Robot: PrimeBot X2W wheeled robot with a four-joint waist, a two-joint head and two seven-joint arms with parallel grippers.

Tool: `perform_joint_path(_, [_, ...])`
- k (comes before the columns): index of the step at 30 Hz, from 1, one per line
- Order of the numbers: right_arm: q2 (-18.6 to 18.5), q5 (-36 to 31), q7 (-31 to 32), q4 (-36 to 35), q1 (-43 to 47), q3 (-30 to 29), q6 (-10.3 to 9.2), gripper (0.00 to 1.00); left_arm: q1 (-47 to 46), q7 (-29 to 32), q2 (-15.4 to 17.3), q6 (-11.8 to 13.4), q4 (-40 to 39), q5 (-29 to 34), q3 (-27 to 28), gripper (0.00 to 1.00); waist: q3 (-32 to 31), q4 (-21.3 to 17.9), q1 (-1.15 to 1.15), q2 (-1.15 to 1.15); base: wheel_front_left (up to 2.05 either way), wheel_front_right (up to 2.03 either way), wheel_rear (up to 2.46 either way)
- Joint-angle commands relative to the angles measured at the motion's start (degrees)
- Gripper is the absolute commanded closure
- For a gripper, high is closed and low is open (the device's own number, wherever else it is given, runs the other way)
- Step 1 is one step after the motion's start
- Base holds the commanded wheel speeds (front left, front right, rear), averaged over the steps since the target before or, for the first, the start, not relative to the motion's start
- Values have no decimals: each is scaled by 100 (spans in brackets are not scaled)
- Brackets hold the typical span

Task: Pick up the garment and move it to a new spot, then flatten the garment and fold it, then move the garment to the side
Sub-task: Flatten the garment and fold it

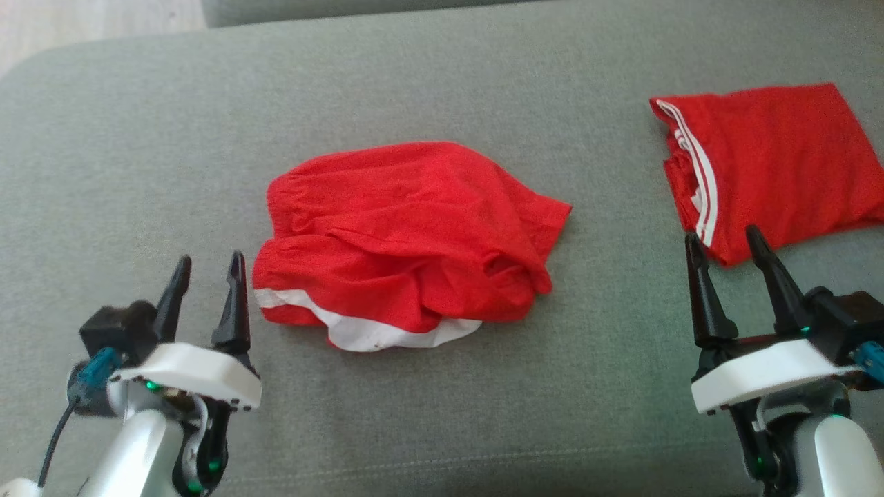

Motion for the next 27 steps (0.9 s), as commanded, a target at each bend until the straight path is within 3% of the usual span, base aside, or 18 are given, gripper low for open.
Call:
perform_joint_path(1, [-30,-51,28,-244,-144,146,-4,0,-122,-79,129,88,-318,138,294,0,-114,90,0,0,0,0,0])
perform_joint_path(12, [-30,-182,224,-341,132,233,-4,0,452,-61,332,426,-1524,710,354,0,-615,298,0,0,0,0,0])
perform_joint_path(27, [-30,-196,315,-487,316,239,-4,0,801,235,465,547,-1884,704,266,0,-708,322,0,0,0,0,0])
